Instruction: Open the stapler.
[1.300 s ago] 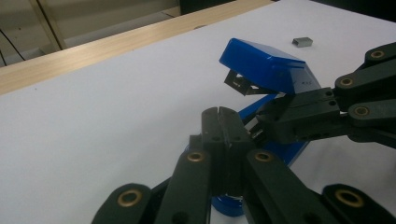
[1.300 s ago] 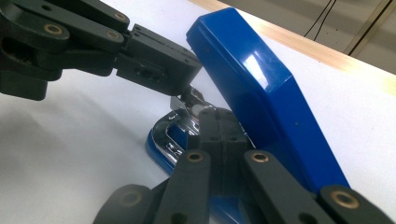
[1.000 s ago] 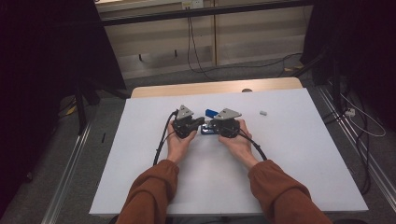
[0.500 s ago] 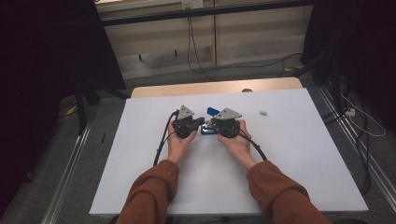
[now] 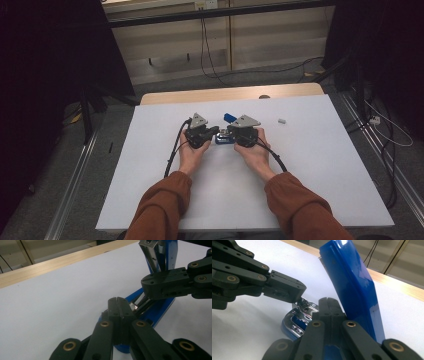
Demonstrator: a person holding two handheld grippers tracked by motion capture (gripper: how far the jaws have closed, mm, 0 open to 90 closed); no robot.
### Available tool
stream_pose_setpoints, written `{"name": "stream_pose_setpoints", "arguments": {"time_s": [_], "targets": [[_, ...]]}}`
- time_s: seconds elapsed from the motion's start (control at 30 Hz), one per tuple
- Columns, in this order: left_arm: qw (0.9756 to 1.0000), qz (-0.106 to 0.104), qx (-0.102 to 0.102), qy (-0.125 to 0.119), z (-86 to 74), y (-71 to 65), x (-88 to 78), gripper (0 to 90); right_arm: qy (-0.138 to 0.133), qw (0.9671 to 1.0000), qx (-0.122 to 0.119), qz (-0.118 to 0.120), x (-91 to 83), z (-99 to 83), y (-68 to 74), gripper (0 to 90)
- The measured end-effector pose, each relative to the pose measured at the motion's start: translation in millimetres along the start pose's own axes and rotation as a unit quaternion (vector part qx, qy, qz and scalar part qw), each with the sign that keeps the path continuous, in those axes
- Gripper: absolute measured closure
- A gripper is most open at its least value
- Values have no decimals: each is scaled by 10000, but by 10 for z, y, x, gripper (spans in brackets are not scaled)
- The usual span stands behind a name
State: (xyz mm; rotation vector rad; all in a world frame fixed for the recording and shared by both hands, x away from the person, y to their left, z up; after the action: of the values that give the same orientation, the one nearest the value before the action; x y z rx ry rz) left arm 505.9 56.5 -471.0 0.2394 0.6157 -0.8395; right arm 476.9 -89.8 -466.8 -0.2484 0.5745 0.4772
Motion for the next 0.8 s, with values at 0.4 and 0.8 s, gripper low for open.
{"name": "stream_pose_setpoints", "arguments": {"time_s": [0.4, 0.8], "targets": [[9999, 61, 98, 102, -22, -8, 24, 900, -49, 10000, 41, -54, 2, 1, 3, 900], [9998, 49, 168, 91, -29, -3, 21, 900, -115, 9998, 120, -106, -41, 17, -22, 900]]}}
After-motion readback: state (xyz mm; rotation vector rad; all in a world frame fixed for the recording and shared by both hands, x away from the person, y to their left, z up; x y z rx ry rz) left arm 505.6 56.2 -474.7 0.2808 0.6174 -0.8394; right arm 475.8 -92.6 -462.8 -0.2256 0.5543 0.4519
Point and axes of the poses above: each handheld gripper's, and its own axes: x roughly forward along the jaws, z roughly out of its top, y roughly to its left, the point moved 4 cm from there along x, roughly forward along the jaws, and after that the axes turned 8 degrees about y, right-handed, at the moved point
